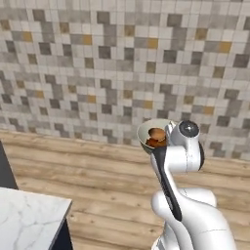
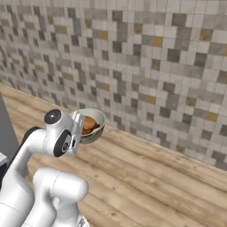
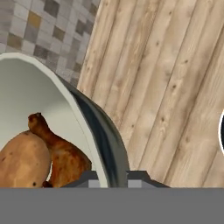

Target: Pick the chicken drumstick and potato from their plates and place them in the bowl. Then put the bowl in the fridge.

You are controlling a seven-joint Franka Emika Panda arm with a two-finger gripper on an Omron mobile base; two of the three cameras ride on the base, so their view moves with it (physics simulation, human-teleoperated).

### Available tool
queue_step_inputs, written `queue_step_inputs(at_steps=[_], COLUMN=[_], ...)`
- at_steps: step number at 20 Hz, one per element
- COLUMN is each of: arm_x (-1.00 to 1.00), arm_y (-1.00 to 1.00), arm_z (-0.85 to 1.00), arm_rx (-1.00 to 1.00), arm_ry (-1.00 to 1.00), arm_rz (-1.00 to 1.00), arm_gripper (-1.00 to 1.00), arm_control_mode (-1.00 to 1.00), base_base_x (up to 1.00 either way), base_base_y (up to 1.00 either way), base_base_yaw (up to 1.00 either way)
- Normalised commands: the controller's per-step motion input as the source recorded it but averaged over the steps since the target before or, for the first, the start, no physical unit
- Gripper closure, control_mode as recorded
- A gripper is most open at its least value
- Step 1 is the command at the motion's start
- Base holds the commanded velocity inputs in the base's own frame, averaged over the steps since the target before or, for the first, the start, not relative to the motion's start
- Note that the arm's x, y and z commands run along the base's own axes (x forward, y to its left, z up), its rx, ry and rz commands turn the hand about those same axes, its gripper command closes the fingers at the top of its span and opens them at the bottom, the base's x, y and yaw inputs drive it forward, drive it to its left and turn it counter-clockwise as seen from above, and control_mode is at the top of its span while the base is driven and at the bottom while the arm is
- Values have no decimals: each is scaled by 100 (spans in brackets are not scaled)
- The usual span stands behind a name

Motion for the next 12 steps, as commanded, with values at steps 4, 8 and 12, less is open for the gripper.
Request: queue_step_inputs(at_steps=[4,8,12], arm_x=[0,0,0], arm_y=[0,0,0], arm_z=[0,0,0], arm_rx=[0,0,0], arm_ry=[0,0,0], arm_rz=[0,0,0], arm_gripper=[100,100,100], arm_control_mode=[100,100,100], base_base_x=[94,94,94], base_base_y=[1,1,1], base_base_yaw=[24,23,23])
